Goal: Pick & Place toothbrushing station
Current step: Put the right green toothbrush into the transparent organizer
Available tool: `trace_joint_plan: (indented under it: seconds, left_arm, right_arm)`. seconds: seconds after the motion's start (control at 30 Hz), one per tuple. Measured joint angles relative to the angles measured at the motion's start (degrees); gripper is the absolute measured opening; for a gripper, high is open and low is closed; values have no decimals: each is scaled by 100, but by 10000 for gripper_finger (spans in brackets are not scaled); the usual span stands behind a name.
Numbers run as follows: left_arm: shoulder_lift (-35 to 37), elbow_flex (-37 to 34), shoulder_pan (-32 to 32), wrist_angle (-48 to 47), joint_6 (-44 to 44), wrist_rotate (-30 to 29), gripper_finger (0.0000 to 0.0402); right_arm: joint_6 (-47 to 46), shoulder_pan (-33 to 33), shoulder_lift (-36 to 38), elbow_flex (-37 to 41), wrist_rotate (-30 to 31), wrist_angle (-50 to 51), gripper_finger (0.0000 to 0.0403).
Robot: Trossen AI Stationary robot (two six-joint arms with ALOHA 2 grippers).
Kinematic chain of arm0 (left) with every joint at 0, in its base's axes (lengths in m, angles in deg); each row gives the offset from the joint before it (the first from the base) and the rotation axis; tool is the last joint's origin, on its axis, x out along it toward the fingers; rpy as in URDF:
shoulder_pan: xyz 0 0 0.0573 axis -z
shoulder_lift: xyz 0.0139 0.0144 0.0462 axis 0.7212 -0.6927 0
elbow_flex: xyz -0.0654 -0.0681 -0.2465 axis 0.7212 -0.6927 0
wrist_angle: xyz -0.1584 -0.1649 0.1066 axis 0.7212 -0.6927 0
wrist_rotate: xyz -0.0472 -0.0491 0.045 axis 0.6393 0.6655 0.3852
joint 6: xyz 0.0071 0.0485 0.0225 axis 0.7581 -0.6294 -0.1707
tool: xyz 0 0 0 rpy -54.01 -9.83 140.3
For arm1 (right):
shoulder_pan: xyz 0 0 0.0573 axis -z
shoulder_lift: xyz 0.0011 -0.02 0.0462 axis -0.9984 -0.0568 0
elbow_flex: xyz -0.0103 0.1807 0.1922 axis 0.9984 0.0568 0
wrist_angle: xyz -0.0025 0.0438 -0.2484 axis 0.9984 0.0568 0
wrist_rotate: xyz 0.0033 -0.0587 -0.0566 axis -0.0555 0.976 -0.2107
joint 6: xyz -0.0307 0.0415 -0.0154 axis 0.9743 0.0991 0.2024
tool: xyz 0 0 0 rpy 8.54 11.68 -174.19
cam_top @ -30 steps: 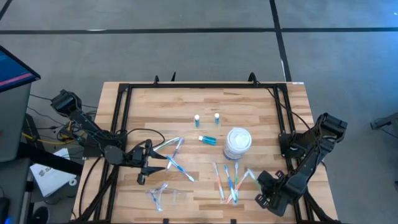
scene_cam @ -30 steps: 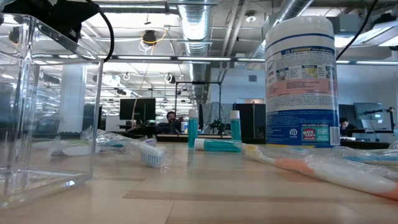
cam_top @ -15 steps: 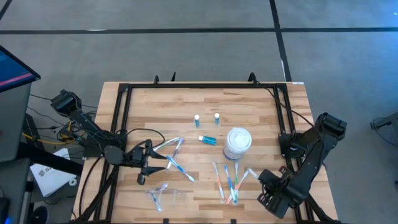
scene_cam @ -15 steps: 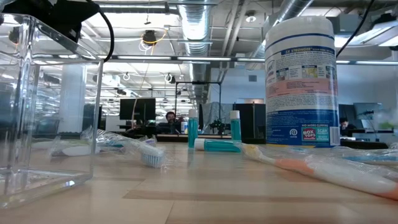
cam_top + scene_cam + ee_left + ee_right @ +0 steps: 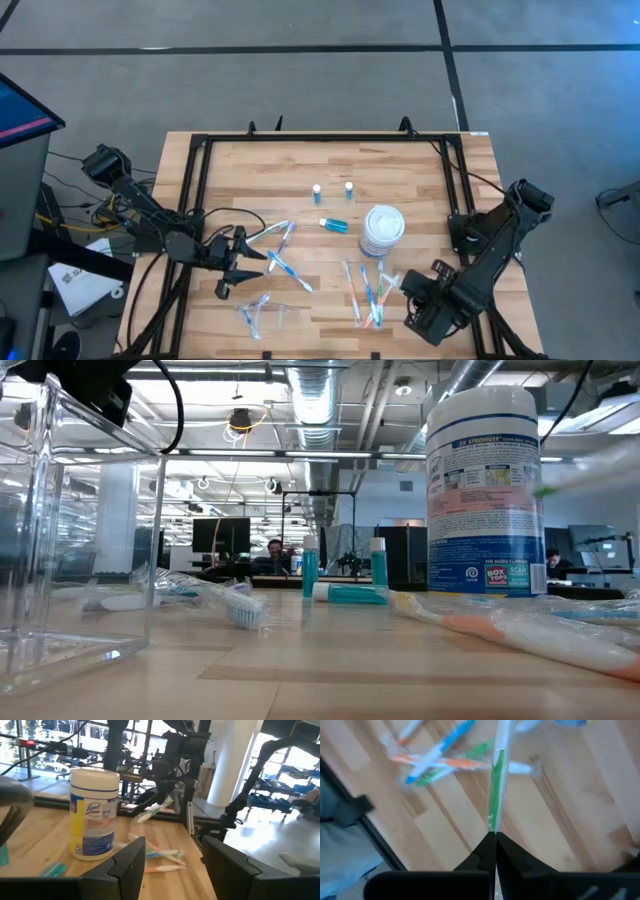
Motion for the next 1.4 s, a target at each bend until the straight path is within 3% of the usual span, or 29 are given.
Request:
trace_joint_plan:
  seconds: [0.23, 0.63, 0.9, 1.13, 1.4]
  left_arm:
    - [0, 55, -97, 24, 164, 226, 185]
    - [0, 555, -1391, -107, 324, 2091, 150]
    - [-127, 1240, -2137, -1091, 503, 2997, 149]
    - [-725, 2209, -2562, -1785, 502, 3682, 149]
    - [-1926, 3156, -2980, -1849, 500, 4558, 149]
  right_arm:
    - [802, 219, 0, -455, 343, -2, 0]
    - [2259, 769, -2, -979, 409, -21, 0]
    - [2986, 998, -2, -1389, 416, -26, 0]
    - [3427, 1160, -2, -1524, 438, -59, 0]
    - [3803, 1246, -2, -1530, 439, -163, 0]
